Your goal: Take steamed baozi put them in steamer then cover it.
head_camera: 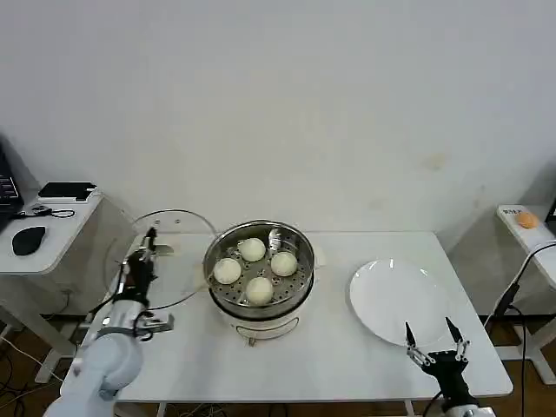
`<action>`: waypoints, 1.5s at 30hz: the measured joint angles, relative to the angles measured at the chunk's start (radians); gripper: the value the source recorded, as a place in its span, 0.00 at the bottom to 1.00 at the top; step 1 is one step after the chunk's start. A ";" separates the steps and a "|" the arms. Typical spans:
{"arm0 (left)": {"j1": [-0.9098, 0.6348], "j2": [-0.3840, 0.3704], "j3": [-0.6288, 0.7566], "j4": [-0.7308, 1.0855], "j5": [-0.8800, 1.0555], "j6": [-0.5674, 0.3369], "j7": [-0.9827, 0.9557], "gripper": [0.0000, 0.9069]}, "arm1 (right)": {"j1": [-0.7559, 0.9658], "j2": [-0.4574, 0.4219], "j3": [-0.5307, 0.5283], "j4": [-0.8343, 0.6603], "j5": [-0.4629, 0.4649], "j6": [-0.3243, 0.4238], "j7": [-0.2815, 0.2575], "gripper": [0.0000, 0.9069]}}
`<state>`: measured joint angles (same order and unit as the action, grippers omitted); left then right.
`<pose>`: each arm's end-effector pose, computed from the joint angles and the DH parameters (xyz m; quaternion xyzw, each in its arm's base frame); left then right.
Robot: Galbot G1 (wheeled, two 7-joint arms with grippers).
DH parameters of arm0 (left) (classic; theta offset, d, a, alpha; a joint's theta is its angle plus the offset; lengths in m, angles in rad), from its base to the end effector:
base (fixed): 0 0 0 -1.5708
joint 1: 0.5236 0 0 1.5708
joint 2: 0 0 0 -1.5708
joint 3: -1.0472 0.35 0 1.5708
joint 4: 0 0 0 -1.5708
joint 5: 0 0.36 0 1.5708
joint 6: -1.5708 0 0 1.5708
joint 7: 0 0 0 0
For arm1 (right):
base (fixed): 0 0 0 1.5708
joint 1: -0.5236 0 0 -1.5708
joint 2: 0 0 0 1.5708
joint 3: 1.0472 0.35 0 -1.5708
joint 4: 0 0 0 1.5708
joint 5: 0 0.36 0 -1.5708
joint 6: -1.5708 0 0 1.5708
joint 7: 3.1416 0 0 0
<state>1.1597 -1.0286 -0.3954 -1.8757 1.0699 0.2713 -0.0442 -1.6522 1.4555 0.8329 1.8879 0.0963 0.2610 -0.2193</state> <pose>0.3126 0.0872 -0.2667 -0.0500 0.7074 0.7037 0.0438 0.1405 -0.1308 -0.3697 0.0008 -0.9962 0.0867 0.0078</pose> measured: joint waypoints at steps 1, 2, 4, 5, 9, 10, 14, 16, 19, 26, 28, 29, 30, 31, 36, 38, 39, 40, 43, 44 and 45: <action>-0.015 -0.006 0.021 -0.002 0.007 0.009 0.009 0.00 | 0.000 0.002 -0.001 0.000 -0.003 0.000 0.000 1.00; -0.032 -0.013 0.046 -0.004 0.015 0.019 0.019 0.00 | -0.001 0.003 -0.003 0.001 -0.005 0.000 0.000 1.00; -0.063 -0.026 0.088 -0.006 0.025 0.036 0.036 0.00 | -0.004 0.008 -0.007 0.001 -0.013 0.002 0.000 1.00; -0.081 -0.034 0.110 -0.006 0.031 0.046 0.046 0.00 | -0.006 0.011 -0.009 0.001 -0.016 0.003 0.000 1.00; -0.143 -0.054 0.182 -0.011 0.045 0.086 0.085 0.00 | -0.013 0.025 -0.018 0.001 -0.034 0.008 0.000 1.00; -0.156 -0.058 0.199 -0.012 0.047 0.097 0.097 0.00 | -0.013 0.028 -0.021 0.001 -0.039 0.008 0.001 1.00; -0.209 -0.079 0.263 -0.003 0.059 0.148 0.150 0.00 | -0.014 0.042 -0.033 -0.001 -0.057 0.009 0.001 1.00; -0.231 -0.089 0.288 0.009 0.064 0.171 0.172 0.00 | -0.015 0.048 -0.037 -0.001 -0.066 0.009 0.002 1.00; -0.263 -0.110 0.316 0.034 0.079 0.207 0.202 0.00 | -0.018 0.058 -0.044 -0.001 -0.081 0.009 0.002 1.00; -0.298 -0.190 0.346 0.091 0.138 0.272 0.248 0.00 | -0.021 0.074 -0.053 -0.008 -0.109 0.011 0.003 1.00; -0.300 -0.216 0.355 0.098 0.162 0.285 0.263 0.00 | -0.018 0.075 -0.055 -0.010 -0.115 0.011 0.003 1.00; -0.301 -0.228 0.359 0.102 0.173 0.289 0.269 0.00 | -0.017 0.075 -0.055 -0.011 -0.116 0.011 0.003 1.00; -0.301 -0.240 0.362 0.107 0.184 0.293 0.276 0.00 | -0.017 0.075 -0.056 -0.012 -0.119 0.011 0.003 1.00; -0.301 -0.253 0.365 0.112 0.195 0.297 0.283 0.00 | -0.016 0.076 -0.058 -0.013 -0.121 0.011 0.003 1.00; -0.300 -0.300 0.379 0.121 0.236 0.313 0.302 0.00 | -0.013 0.081 -0.067 -0.023 -0.134 0.015 0.003 1.00; -0.299 -0.310 0.386 0.121 0.248 0.317 0.308 0.00 | -0.013 0.081 -0.069 -0.026 -0.137 0.016 0.003 1.00; -0.297 -0.313 0.389 0.121 0.252 0.319 0.311 0.00 | -0.012 0.081 -0.071 -0.027 -0.139 0.016 0.003 1.00; -0.295 -0.316 0.393 0.119 0.257 0.321 0.314 0.00 | -0.012 0.082 -0.072 -0.029 -0.141 0.017 0.003 1.00; -0.290 -0.326 0.397 0.112 0.273 0.325 0.323 0.00 | -0.012 0.084 -0.075 -0.031 -0.145 0.018 0.003 1.00; -0.288 -0.328 0.399 0.109 0.277 0.325 0.326 0.00 | -0.012 0.084 -0.076 -0.031 -0.146 0.018 0.003 1.00; -0.285 -0.330 0.402 0.106 0.281 0.326 0.328 0.00 | -0.012 0.085 -0.078 -0.032 -0.148 0.018 0.003 1.00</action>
<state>0.8746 -1.3588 0.0064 -1.7702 1.3509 0.5969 0.2840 -1.6639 1.5402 0.7549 1.8563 -0.0513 0.2790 -0.2165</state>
